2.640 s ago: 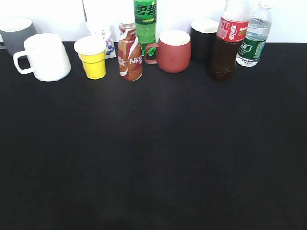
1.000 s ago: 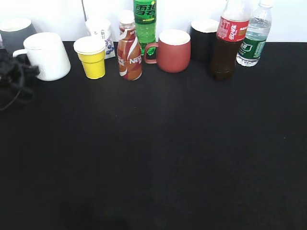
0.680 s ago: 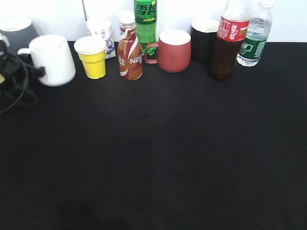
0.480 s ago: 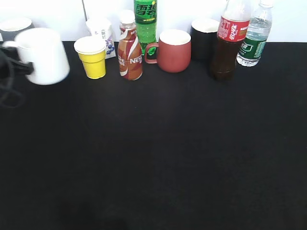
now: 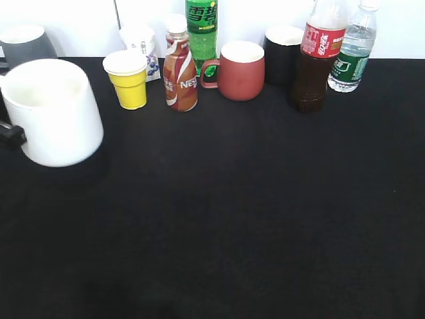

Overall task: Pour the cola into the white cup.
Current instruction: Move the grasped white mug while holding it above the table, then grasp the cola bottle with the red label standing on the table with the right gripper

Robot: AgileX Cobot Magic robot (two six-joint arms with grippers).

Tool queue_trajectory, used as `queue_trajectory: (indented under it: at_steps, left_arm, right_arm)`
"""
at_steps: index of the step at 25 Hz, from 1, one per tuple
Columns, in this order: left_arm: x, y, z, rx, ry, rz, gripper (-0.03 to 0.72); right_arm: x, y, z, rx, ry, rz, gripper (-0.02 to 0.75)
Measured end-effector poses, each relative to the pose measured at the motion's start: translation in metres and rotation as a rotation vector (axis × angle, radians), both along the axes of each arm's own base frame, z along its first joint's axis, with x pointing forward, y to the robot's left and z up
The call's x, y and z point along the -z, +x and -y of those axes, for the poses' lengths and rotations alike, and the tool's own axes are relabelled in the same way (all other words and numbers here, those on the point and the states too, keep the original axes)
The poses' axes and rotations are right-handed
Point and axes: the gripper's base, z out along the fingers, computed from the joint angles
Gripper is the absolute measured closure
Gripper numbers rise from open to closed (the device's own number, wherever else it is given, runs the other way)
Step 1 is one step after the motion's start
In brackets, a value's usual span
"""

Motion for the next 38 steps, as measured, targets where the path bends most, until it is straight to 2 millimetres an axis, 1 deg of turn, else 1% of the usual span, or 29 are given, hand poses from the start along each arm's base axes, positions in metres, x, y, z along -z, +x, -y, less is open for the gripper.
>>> queue_trajectory:
  at_steps: [1,3,4,5,6,8,9,10,12,14,16,18,19,21,22,23,25,30,33,38]
  left_arm:
    - [0.000,0.000,0.001,0.011,0.004,-0.001,0.622]
    - [0.000,-0.001,0.002,0.022,0.005,0.007,0.622]
    - [-0.001,-0.001,0.002,0.024,0.004,0.011,0.622]
    - [-0.001,-0.001,0.002,0.024,0.004,0.011,0.622]
    - [-0.001,-0.001,0.002,0.024,0.004,0.011,0.622]
    - [-0.001,-0.001,0.002,0.025,-0.004,0.007,0.622]
    - [-0.001,-0.001,0.002,0.026,-0.012,0.002,0.622]
    - [-0.001,-0.001,0.002,0.026,-0.018,-0.001,0.622]
    - [-0.001,-0.001,0.002,0.026,-0.023,-0.003,0.622]
    - [-0.001,-0.001,0.002,0.026,-0.025,-0.003,0.622]
    - [-0.001,-0.001,0.002,0.026,-0.025,-0.004,0.622]
    - [-0.001,-0.001,0.002,0.026,-0.025,-0.004,0.622]
    - [-0.001,-0.001,0.002,0.026,-0.025,-0.004,0.622]
    - [0.000,-0.001,0.002,0.024,-0.022,-0.011,0.622]
    - [0.000,-0.001,0.002,0.023,-0.021,-0.012,0.622]
    - [0.000,-0.001,0.002,0.023,-0.021,-0.013,0.622]
    - [0.000,-0.001,0.002,0.023,-0.020,-0.014,0.622]
    - [0.001,-0.001,0.002,0.022,-0.019,-0.015,0.622]
    - [0.001,-0.001,0.002,0.022,-0.018,-0.018,0.622]
    - [0.001,-0.001,0.002,0.022,-0.018,-0.018,0.622]
  right_arm:
    - [-0.010,0.010,0.000,0.004,0.010,0.067,0.151]
    - [-0.028,0.040,0.001,0.019,0.057,0.248,0.151]
    - [-0.033,0.057,0.003,0.035,0.065,0.301,0.151]
    - [-0.034,0.074,0.004,0.046,0.068,0.304,0.151]
    - [-0.031,0.093,0.005,0.057,0.069,0.279,0.153]
    - [-0.018,0.134,0.007,0.076,0.065,0.194,0.153]
    - [-0.011,0.155,0.009,0.090,0.062,0.186,0.153]
    - [-0.002,0.177,0.011,0.107,0.062,0.188,0.153]
    - [0.010,0.208,0.014,0.120,0.025,0.260,0.153]
    - [0.028,0.236,0.012,0.082,-0.040,0.318,0.151]
    - [0.048,0.258,0.005,0.000,-0.059,0.374,0.151]
    - [0.071,0.274,-0.005,-0.073,-0.042,0.414,0.151]
    - [0.086,0.281,-0.013,-0.104,-0.030,0.413,0.152]
    - [0.106,0.297,-0.032,-0.170,-0.006,0.412,0.152]
    - [0.111,0.308,-0.043,-0.205,0.002,0.419,0.147]
    - [0.115,0.319,-0.056,-0.239,0.009,0.423,0.125]
    - [0.121,0.340,-0.070,-0.272,0.016,0.436,0.069]
    - [0.145,0.380,-0.079,-0.286,0.007,0.415,0.059]
    - [0.164,0.401,-0.083,-0.287,0.004,0.401,0.059]
    - [0.181,0.423,-0.088,-0.281,0.038,0.399,0.071]
